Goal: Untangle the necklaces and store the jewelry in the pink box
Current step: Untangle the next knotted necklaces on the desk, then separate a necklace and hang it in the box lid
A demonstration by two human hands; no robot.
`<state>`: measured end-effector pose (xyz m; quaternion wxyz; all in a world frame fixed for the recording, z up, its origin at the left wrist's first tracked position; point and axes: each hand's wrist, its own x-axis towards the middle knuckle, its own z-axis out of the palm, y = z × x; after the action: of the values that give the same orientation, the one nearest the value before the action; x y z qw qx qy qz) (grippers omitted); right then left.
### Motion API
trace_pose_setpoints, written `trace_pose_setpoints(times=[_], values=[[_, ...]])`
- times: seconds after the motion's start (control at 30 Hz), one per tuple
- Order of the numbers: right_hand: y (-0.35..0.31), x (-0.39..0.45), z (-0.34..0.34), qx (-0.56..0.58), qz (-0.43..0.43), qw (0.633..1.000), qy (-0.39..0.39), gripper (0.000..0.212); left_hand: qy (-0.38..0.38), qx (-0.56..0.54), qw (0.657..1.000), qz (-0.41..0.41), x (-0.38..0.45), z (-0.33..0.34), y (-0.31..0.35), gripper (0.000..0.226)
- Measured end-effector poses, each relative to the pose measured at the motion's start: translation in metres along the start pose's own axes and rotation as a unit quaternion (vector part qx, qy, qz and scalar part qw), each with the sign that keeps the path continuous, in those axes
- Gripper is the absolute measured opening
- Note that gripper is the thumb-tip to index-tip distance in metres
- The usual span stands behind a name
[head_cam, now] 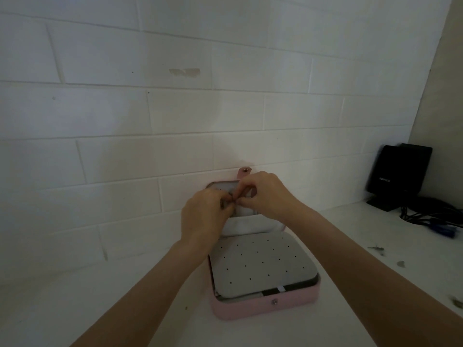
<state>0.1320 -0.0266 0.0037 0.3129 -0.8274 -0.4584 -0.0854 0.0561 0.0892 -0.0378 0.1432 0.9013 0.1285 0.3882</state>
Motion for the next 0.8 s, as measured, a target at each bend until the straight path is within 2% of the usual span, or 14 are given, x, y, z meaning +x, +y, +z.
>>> trace_pose_setpoints(times=[0.2,0.37,0.6,0.8], values=[[0.008,0.0,-0.004,0.014,0.021,1.0,0.015,0.009,0.008,0.014,1.0,0.023,-0.002,-0.002,-0.001,0.016],[0.011,0.0,0.001,-0.007,0.017,0.999,0.034,0.012,-0.009,0.084,0.995,0.052,0.0,-0.006,0.0,0.018],[0.016,-0.006,0.018,-0.129,-0.037,0.989,0.066,0.017,-0.048,0.128,0.989,0.058,0.001,-0.01,-0.002,0.019],[0.019,-0.013,0.022,-0.114,-0.03,0.992,0.043,0.021,-0.069,0.132,0.985,0.083,0.001,-0.018,-0.004,0.023]])
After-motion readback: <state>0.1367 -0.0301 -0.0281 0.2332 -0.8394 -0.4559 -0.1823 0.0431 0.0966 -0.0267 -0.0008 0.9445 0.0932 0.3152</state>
